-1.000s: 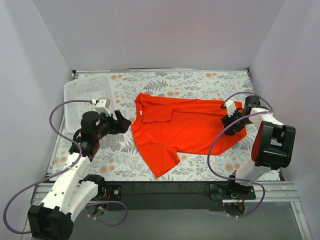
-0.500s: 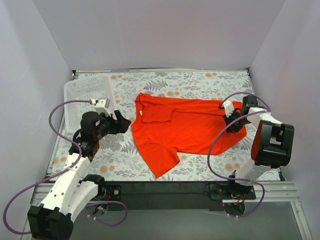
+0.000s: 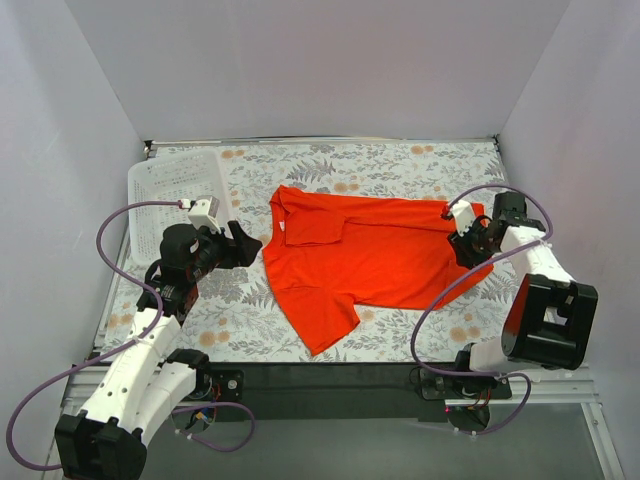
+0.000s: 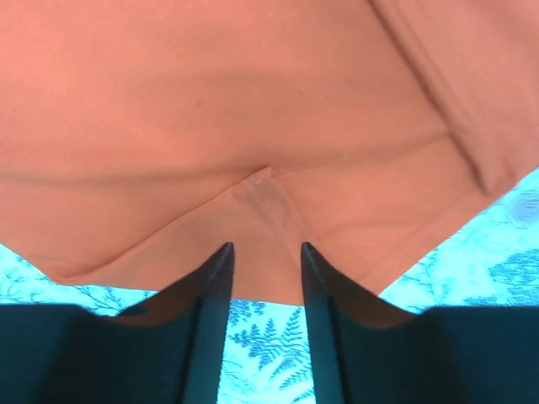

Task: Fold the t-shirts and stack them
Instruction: Fold the tshirt

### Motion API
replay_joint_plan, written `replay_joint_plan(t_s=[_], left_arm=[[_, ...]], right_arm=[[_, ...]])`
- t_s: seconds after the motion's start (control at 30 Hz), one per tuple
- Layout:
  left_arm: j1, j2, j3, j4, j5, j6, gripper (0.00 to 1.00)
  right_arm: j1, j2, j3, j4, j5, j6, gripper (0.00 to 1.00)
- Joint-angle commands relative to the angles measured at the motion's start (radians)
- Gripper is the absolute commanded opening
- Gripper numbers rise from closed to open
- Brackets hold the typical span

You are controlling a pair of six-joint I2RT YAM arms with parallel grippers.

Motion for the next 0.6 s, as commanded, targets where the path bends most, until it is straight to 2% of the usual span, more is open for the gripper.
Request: replay_joint_plan(t_s=[0.0, 0.17, 0.4, 0.5, 0.57], left_arm=[[-0.003, -0.014, -0.008, 0.017, 0.010, 0.013, 0.65], [-0.003, -0.013, -0.009, 0.016, 0.007, 0.015, 0.65], [-0.003, -0.011, -0.009, 0.018, 0.008, 0.015, 0.65], [-0.003, -0.011, -0.008, 0.018, 0.007, 0.015, 0.65], [-0.003, -0.013, -0.009, 0.018, 0.007, 0.015, 0.65]], right_arm=[[0.004, 0.060, 0.019, -0.018, -0.032, 0.008, 0.40], [0.021, 0.178, 0.050, 0.011, -0.035, 0.057, 0.46], [0.031, 0.203, 0.036, 0.049, -0.004, 0.059, 0.45], [0.031, 0.207, 0.034, 0.056, 0.003, 0.060, 0.36], [0.031, 0.210, 0.034, 0.057, 0.003, 0.060, 0.26]])
